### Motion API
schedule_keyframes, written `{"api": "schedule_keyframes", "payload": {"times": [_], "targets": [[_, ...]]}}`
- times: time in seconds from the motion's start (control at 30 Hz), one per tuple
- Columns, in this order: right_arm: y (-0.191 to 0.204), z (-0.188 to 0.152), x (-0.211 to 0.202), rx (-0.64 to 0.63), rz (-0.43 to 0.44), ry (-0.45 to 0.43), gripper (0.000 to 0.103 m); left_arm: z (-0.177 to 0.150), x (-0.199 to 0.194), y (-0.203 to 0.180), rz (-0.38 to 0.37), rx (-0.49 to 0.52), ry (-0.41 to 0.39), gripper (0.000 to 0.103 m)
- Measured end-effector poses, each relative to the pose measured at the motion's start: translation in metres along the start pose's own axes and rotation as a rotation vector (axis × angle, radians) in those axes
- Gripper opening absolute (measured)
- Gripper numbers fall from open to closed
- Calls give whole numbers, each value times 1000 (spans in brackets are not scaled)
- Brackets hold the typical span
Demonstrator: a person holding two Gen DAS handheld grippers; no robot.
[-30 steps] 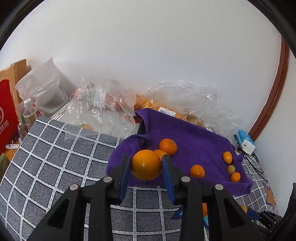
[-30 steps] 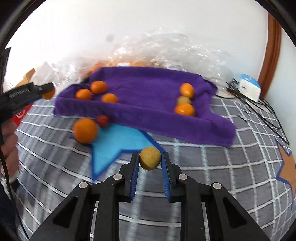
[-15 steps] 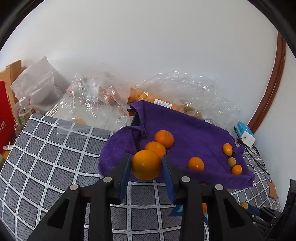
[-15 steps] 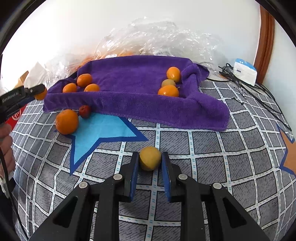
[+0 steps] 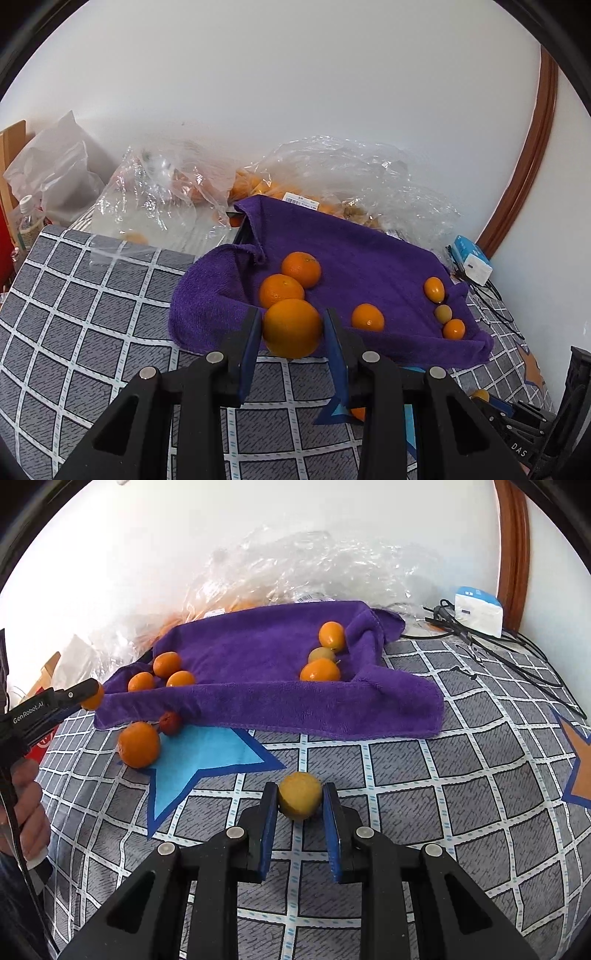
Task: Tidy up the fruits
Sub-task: 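Carry the yellow-green fruit and the orange over the purple towel with both tools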
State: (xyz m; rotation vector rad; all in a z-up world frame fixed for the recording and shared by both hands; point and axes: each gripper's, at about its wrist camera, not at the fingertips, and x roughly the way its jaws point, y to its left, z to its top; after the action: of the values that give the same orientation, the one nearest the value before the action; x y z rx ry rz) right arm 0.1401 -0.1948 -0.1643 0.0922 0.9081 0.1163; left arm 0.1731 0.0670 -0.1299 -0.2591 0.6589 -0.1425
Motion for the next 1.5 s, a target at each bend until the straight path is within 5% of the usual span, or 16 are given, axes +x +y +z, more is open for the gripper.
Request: {"api": "schedule_keyframes", "payload": {"times": [0.1, 0.2, 0.53, 0.9, 1.33, 1.5], "targets": [[-3, -2, 3, 7, 17, 10, 24, -5, 3, 2, -10, -9, 9, 32], [-7, 3, 1, 16, 27, 7, 24, -6, 8, 8, -103, -82, 69, 32], [-8, 43, -7, -42, -72, -38, 24, 1, 2, 10, -55, -83, 27, 32], [20, 102, 9, -104, -72, -62, 24, 6, -2, 11, -43, -82, 12, 32], [30, 103, 79, -140, -52, 36, 24, 1, 10, 11, -44, -86, 43, 32], [26, 101, 80, -125, -45, -2, 24, 0, 11, 8, -51, -68, 47, 32]]}}
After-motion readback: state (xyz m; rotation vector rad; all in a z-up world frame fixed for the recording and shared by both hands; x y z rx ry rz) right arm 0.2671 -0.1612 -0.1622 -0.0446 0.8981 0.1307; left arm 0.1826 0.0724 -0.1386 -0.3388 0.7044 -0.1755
